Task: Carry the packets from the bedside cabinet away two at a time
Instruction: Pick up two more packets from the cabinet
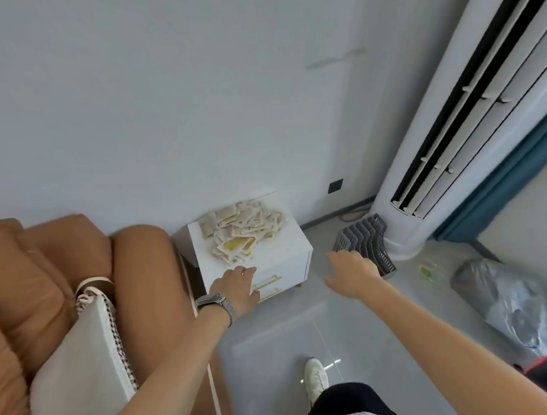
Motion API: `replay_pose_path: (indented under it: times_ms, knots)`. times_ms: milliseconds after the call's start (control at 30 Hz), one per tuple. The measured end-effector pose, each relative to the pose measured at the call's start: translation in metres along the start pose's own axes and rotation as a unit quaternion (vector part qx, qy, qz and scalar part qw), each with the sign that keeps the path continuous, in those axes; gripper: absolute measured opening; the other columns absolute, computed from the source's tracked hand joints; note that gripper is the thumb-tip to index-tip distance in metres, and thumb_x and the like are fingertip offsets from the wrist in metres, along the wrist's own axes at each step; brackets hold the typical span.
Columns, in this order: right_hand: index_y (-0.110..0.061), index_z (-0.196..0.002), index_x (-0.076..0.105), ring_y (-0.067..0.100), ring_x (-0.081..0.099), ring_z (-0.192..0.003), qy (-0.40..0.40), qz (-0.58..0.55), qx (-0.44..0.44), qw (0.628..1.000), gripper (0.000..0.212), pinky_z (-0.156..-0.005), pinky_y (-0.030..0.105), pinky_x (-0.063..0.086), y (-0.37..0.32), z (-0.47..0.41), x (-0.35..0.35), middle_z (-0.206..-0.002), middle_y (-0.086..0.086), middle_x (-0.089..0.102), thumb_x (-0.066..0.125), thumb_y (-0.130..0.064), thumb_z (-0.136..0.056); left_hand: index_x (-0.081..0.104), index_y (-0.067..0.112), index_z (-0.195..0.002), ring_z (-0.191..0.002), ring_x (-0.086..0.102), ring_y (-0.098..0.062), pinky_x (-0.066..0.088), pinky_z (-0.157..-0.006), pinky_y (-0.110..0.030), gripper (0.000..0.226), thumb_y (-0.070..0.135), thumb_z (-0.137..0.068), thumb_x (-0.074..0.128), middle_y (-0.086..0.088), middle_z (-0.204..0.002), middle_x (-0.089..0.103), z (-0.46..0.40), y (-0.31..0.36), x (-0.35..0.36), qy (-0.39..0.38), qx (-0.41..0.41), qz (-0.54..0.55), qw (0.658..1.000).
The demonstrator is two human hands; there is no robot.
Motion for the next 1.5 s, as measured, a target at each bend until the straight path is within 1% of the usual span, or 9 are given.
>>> replay_pose_path:
  times_ms: [267, 467, 700, 833, 967, 1067, 1133, 1200, 1500]
  knots:
    - [-0.021, -0.137, 0.043, 0.024, 0.049, -0.121, -0.053, 0.041, -0.092, 0.994, 0.044, -0.086, 0.035, 0.048, -0.057, -0.151, -0.007, -0.132, 0.001, 0.053, 0.047, -0.035, -0.095, 0.024, 0.023, -0.151, -0.133, 0.039, -0.023, 0.042, -0.100, -0.038, 0.056, 0.040, -0.099, 0.036, 0.000, -0.149, 0.037, -0.086, -0.056, -0.021, 0.017, -0.072, 0.086, 0.994]
    - [-0.021, -0.129, 0.049, 0.020, 0.049, -0.115, -0.051, -0.018, -0.098, 0.994, 0.034, -0.075, 0.030, 0.040, -0.102, -0.250, 0.025, -0.121, 0.000, 0.058, 0.047, -0.032, -0.096, 0.028, 0.024, -0.151, -0.147, 0.016, -0.016, 0.032, -0.113, -0.035, 0.053, 0.040, -0.102, 0.035, 0.001, -0.161, 0.019, -0.162, -0.122, 0.001, 0.034, -0.118, 0.157, 0.980]
    - [-0.019, -0.116, 0.052, 0.017, 0.047, -0.115, -0.082, -0.029, -0.096, 0.992, 0.022, -0.085, 0.027, 0.042, -0.117, -0.329, 0.098, -0.122, -0.005, 0.052, 0.048, -0.020, -0.095, 0.035, 0.025, -0.147, -0.140, 0.032, -0.016, 0.039, -0.106, -0.033, 0.045, 0.034, -0.102, 0.034, 0.003, -0.152, 0.035, -0.243, -0.168, 0.043, 0.036, -0.151, 0.213, 0.965]
    - [-0.013, -0.109, 0.052, 0.020, 0.044, -0.120, -0.041, 0.006, -0.159, 0.986, 0.021, -0.089, 0.025, 0.041, -0.131, -0.379, 0.122, -0.121, 0.000, 0.049, 0.056, -0.016, -0.088, 0.042, 0.025, -0.143, -0.133, 0.040, -0.016, 0.038, -0.105, -0.030, 0.041, 0.031, -0.102, 0.037, 0.006, -0.145, 0.043, -0.276, -0.189, 0.074, 0.039, -0.176, 0.278, 0.943]
    - [-0.003, -0.097, 0.056, 0.035, 0.057, -0.114, 0.052, -0.030, -0.204, 0.977, 0.042, -0.088, 0.043, 0.054, -0.160, -0.436, 0.127, -0.113, 0.013, 0.059, 0.082, -0.015, -0.067, 0.046, 0.024, -0.140, -0.131, 0.042, -0.011, 0.037, -0.106, -0.025, 0.040, 0.029, -0.101, 0.040, 0.007, -0.143, 0.043, -0.293, -0.204, 0.107, 0.048, -0.207, 0.321, 0.923]
    - [-0.003, -0.128, 0.042, 0.039, 0.029, -0.143, 0.044, -0.009, -0.220, 0.974, 0.078, -0.111, 0.054, 0.035, -0.180, -0.470, 0.139, -0.148, 0.019, 0.039, 0.079, -0.041, -0.071, 0.047, 0.022, -0.139, -0.131, 0.043, -0.011, 0.038, -0.106, -0.026, 0.039, 0.028, -0.100, 0.042, 0.005, -0.142, 0.045, -0.302, -0.210, 0.118, 0.047, -0.220, 0.339, 0.913]
    - [-0.006, -0.153, 0.004, 0.033, -0.005, -0.149, 0.013, 0.041, -0.223, 0.974, 0.107, -0.120, 0.052, 0.010, -0.185, -0.490, 0.154, -0.163, 0.012, 0.002, 0.061, -0.060, -0.080, 0.048, 0.020, -0.139, -0.131, 0.044, -0.013, 0.039, -0.105, -0.026, 0.039, 0.027, -0.100, 0.043, 0.003, -0.141, 0.045, -0.310, -0.213, 0.118, 0.049, -0.225, 0.347, 0.909]
    - [-0.009, -0.151, -0.018, 0.029, -0.021, -0.146, -0.028, 0.074, -0.217, 0.973, 0.111, -0.120, 0.051, -0.002, -0.186, -0.505, 0.166, -0.162, 0.005, -0.015, 0.048, -0.068, -0.085, 0.049, 0.018, -0.138, -0.128, 0.047, -0.014, 0.041, -0.102, -0.026, 0.039, 0.025, -0.100, 0.044, 0.001, -0.139, 0.047, -0.321, -0.216, 0.115, 0.050, -0.226, 0.357, 0.905]
    - [-0.011, -0.150, 0.028, 0.024, 0.030, -0.143, 0.031, 0.065, -0.228, 0.971, 0.086, -0.122, 0.047, -0.003, -0.195, -0.503, 0.142, -0.138, 0.004, 0.051, 0.073, -0.023, -0.077, 0.048, 0.019, -0.138, -0.125, 0.048, -0.014, 0.042, -0.098, -0.025, 0.039, 0.025, -0.100, 0.045, -0.001, -0.138, 0.048, -0.351, -0.215, 0.108, 0.065, -0.222, 0.401, 0.886]
Point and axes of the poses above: each hand's wrist, its own z-axis away from the middle knuckle, its own x-axis out of the palm, y = z × x, the point moved 10 cm from there along -z, towards the middle knuckle
